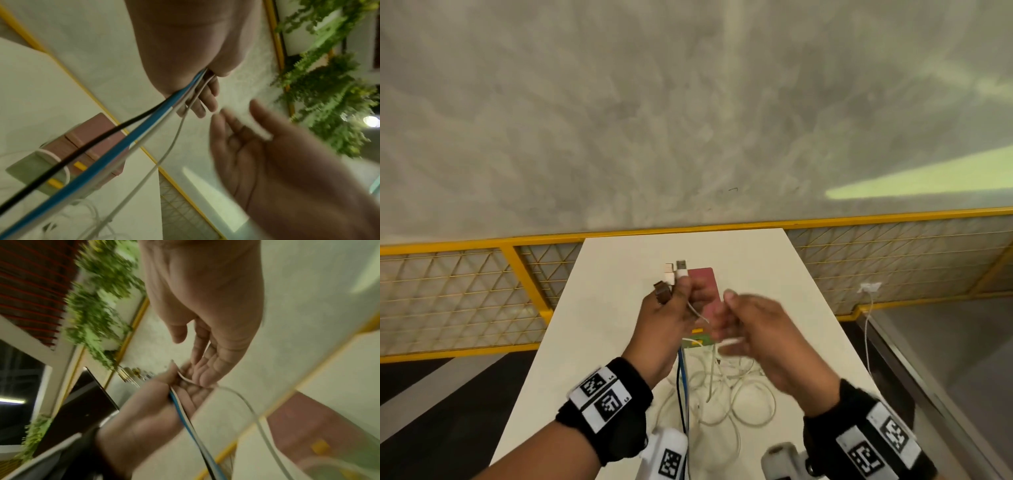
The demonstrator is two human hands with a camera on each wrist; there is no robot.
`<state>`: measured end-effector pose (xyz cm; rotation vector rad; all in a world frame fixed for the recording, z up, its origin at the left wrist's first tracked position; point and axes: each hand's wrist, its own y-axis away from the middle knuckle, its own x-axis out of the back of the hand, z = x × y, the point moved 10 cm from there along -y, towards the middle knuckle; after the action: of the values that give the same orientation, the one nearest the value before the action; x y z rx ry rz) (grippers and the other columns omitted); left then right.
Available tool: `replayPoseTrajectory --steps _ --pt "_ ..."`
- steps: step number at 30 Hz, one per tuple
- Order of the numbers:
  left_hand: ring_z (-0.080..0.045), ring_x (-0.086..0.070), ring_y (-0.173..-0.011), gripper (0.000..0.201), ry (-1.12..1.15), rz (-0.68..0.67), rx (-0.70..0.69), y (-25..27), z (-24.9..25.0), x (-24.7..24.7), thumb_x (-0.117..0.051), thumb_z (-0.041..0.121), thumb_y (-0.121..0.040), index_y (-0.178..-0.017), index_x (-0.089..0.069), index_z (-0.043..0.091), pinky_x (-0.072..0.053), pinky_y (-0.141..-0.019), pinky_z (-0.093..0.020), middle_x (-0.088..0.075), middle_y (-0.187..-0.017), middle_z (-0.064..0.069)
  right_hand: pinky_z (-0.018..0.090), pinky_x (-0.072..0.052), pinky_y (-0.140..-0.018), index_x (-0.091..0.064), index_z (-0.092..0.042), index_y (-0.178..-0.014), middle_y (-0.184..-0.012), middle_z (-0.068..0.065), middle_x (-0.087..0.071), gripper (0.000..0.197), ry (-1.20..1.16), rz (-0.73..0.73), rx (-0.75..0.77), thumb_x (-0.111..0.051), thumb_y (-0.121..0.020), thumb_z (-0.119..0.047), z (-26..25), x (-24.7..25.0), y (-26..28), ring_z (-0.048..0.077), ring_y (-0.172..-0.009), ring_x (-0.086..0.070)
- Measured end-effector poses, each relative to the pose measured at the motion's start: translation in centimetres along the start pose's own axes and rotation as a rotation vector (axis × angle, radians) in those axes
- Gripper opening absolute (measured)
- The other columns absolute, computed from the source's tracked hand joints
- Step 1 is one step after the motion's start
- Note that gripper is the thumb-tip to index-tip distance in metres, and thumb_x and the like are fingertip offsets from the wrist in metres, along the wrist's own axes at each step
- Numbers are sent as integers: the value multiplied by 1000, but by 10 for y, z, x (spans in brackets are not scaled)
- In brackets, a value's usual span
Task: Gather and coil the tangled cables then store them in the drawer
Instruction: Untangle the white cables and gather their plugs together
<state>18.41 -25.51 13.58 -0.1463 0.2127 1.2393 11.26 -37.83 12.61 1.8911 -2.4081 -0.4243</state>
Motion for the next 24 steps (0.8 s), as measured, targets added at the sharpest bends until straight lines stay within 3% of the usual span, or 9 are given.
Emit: replayPoseTrajectory --steps 3,5,8,11,14,16,18,20,24 --pt "-27 -68 -65 37 114 24 69 5 -3 3 -46 31 -100 -77 -62 7 -58 -67 -40 -66 -65 -11 27 -44 -55 -70 -9 -86 -80 12 -70 61 -130 -177 -413 -43 -92 -63 83 -27 10 20 -63 -63" --pt "-20 -51 -47 40 132 3 128 14 -12 2 -47 34 -99 -68 -55 11 -50 -53 -33 -50 -54 -6 28 -42 -59 -68 -12 -90 -85 9 -71 62 -293 -216 -528 -41 -90 -67 108 -40 7 20 -71 -61" --pt "-11 -27 -39 44 66 -63 255 37 -36 7 -48 40 -97 -61 -42 16 -22 -39 -22 -32 -52 0 35 -43 -74 -61 -13 -101 -83 9 -73 42 -591 -66 -547 -43 -95 -51 112 -24 -15 22 -81 -60" --pt "-10 -20 -39 46 0 -96 371 63 -59 19 -51 38 -97 -58 -35 18 -14 -40 -21 -25 -51 2 38 -49 -77 -59 -4 -113 -90 13 -70 36 -716 -40 -574 -53 -94 -35 115 -14 -29 24 -84 -62" --pt "-11 -16 -41 43 -19 -89 438 77 -74 36 -58 26 -95 -59 -34 20 -14 -40 -19 -22 -52 2 39 -52 -77 -59 1 -106 -94 14 -66 29 -841 -10 -530 -60 -83 -18 113 -12 -37 24 -86 -64" --pt "-11 -15 -40 43 -44 -96 537 91 -89 51 -61 22 -92 -58 -35 21 -13 -39 -19 -22 -52 1 39 -50 -76 -55 1 -93 -94 16 -65 13 -915 49 -484 -56 -87 -11 104 -4 -43 26 -86 -65" --pt "-12 -18 -37 47 -130 -150 715 116 -112 70 -62 28 -91 -54 -35 20 -12 -38 -20 -22 -48 -1 37 -49 -72 -49 1 -92 -95 19 -63 11 -944 112 -458 -50 -95 -9 96 11 -46 28 -80 -66" --pt "-15 -25 -35 53 -284 -239 863 140 -132 93 -65 39 -86 -48 -36 16 -20 -37 -24 -26 -44 -4 35 -54 -65 -47 -2 -108 -100 19 -62 15 -915 126 -445 -50 -95 -9 94 23 -52 27 -79 -67" --pt "-15 -38 -40 59 -572 -340 890 154 -135 120 -65 55 -81 -45 -43 13 -35 -53 -27 -39 -44 -3 29 -57 -52 -45 -15 -103 -96 18 -64 20 -884 153 -392 -45 -96 3 105 27 -55 23 -69 -71"
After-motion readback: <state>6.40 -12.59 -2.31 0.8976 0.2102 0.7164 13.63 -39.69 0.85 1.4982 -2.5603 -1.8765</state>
